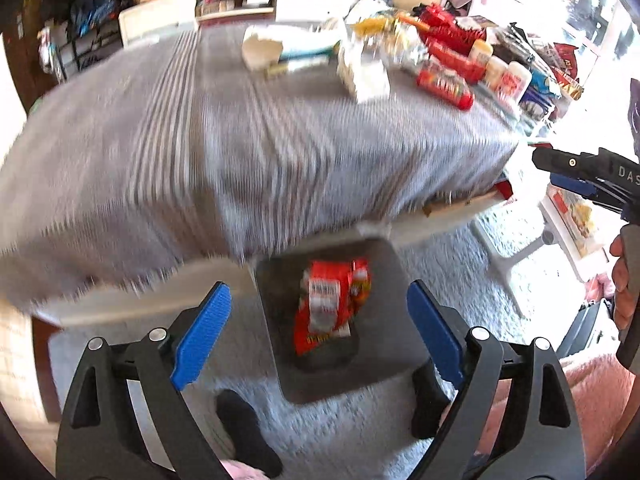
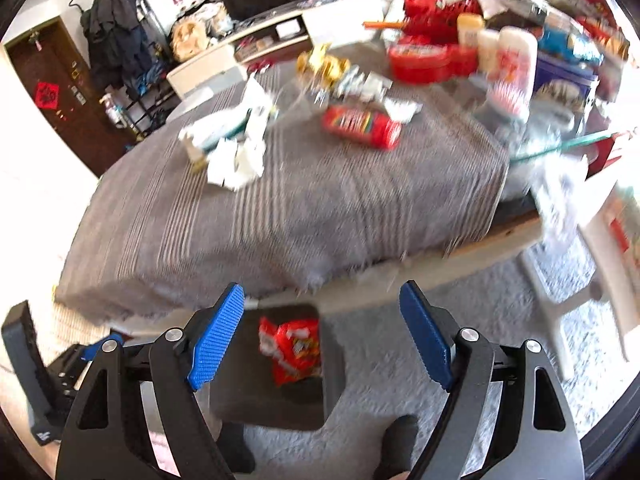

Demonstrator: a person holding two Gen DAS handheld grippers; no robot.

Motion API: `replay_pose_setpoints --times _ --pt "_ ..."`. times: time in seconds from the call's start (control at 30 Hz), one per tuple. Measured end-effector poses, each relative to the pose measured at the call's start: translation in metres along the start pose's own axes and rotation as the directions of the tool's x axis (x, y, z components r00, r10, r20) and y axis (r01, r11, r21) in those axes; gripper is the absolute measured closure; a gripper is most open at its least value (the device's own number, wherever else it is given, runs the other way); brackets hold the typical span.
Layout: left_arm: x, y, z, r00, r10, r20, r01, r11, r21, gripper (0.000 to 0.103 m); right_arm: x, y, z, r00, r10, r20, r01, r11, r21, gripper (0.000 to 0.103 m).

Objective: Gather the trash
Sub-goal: 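Grasp the red Skittles tube with the right tool while the left tool grasps white tissue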

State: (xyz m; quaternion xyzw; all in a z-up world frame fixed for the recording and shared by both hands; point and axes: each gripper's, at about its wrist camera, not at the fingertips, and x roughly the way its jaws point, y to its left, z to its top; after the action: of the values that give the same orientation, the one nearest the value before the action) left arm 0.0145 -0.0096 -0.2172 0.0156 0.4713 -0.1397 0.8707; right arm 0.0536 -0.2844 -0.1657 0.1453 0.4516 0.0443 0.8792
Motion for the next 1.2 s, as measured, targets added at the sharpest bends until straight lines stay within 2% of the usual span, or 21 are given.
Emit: replay_pose_setpoints --times 0.17,0.43,0.53,0.6,0.63,0.7,0.87,0.97,1.2 --pt "0.001 -0.009 0.052 0.999 0.017 0.036 -0.018 0.999 0.035 0.017 0.008 0.0 0.044 0.998 -0.056 0.04 0.056 0.998 -0.01 0.022" --pt "0.037 -0.02 0.133 0.998 0.024 0.052 -0.027 0.999 0.047 0.017 0.056 -0.004 0.09 0.994 -0.111 0.011 0.111 0.993 -0.026 0.022" --pt "0.051 -0.022 0.152 0.998 0.022 0.053 -0.025 0.999 0.047 0.021 0.07 -0.004 0.107 0.993 -0.118 0.028 0.12 0.991 -0.054 0.025" --pt "0.062 -0.024 0.165 0.999 0.013 0.048 -0.016 0.999 0.044 0.03 0.078 -0.004 0.115 0.993 -0.12 0.021 0.121 0.99 -0.073 0.032" --pt "0.067 -0.024 0.169 0.999 0.007 0.045 -0.009 0.999 0.041 0.035 0.083 -0.005 0.12 0.993 -0.115 0.017 0.116 0.99 -0.081 0.04" --pt "0.08 -0.024 0.178 1.0 -0.012 0.023 0.011 0.999 0.036 0.054 0.092 -0.006 0.128 0.994 -0.112 0.004 0.112 0.989 -0.094 0.047" --pt "0.104 -0.025 0.188 1.0 -0.005 -0.008 0.005 1.0 0.02 0.055 0.11 -0.007 0.137 0.994 -0.105 0.0 0.104 0.986 -0.127 0.048" --pt "0.114 -0.025 0.191 1.0 0.001 -0.026 -0.001 1.0 0.022 0.055 0.118 -0.008 0.139 0.992 -0.128 -0.003 0.126 0.981 -0.149 0.048" --pt "0.133 -0.022 0.191 0.998 -0.023 -0.063 0.023 1.0 0.003 0.055 0.134 -0.019 0.14 0.991 -0.125 -0.041 0.117 0.982 -0.149 0.048"
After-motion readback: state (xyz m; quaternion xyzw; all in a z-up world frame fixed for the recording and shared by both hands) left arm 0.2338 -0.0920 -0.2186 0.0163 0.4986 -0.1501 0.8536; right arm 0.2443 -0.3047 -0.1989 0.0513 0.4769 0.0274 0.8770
